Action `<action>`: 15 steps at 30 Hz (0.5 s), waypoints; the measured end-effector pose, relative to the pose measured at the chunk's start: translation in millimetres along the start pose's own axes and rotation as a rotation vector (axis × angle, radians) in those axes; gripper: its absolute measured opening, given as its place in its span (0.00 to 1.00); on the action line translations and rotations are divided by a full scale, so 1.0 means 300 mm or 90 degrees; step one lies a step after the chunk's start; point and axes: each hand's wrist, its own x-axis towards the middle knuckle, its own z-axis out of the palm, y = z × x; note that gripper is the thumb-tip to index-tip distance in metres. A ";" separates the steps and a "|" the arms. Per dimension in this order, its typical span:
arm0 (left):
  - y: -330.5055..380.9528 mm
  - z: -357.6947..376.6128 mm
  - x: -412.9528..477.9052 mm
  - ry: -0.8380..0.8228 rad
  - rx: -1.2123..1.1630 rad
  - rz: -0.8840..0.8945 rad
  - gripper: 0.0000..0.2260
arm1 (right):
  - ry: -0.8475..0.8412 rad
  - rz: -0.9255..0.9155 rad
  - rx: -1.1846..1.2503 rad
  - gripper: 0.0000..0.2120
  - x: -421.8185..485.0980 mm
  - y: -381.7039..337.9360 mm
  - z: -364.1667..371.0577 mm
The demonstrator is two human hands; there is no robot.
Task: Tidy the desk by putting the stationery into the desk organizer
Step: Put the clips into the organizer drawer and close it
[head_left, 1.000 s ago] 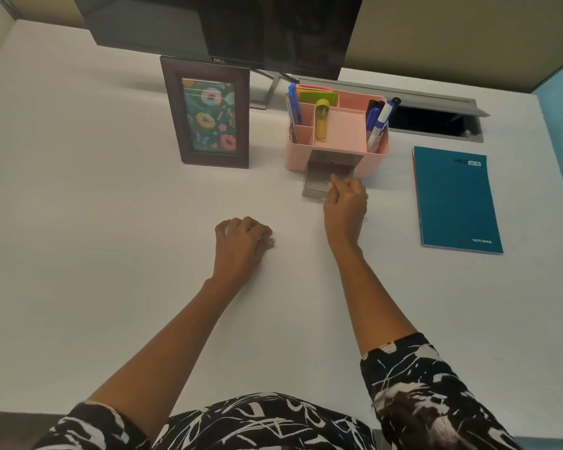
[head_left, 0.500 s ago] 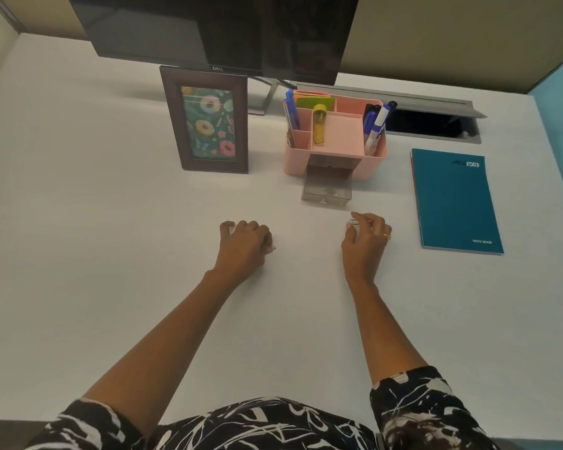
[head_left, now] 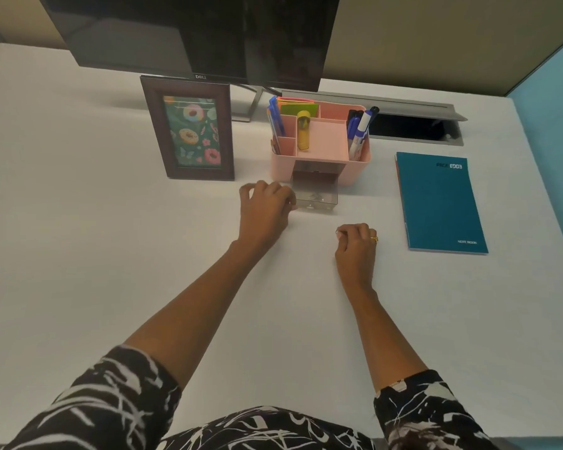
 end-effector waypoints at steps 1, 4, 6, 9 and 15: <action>0.016 0.003 0.027 0.004 -0.003 -0.001 0.04 | -0.012 0.008 0.005 0.09 0.006 0.000 -0.004; 0.054 0.014 0.087 -0.004 -0.008 -0.010 0.07 | -0.063 0.040 0.018 0.07 0.032 -0.001 -0.015; 0.072 0.025 0.118 0.004 -0.011 -0.006 0.06 | -0.093 0.037 0.013 0.06 0.045 -0.001 -0.023; 0.082 0.047 0.143 0.031 -0.021 -0.006 0.05 | -0.121 0.016 -0.013 0.05 0.055 -0.005 -0.034; 0.077 0.081 0.118 0.065 -0.045 -0.014 0.06 | -0.164 -0.010 -0.094 0.09 0.068 -0.015 -0.036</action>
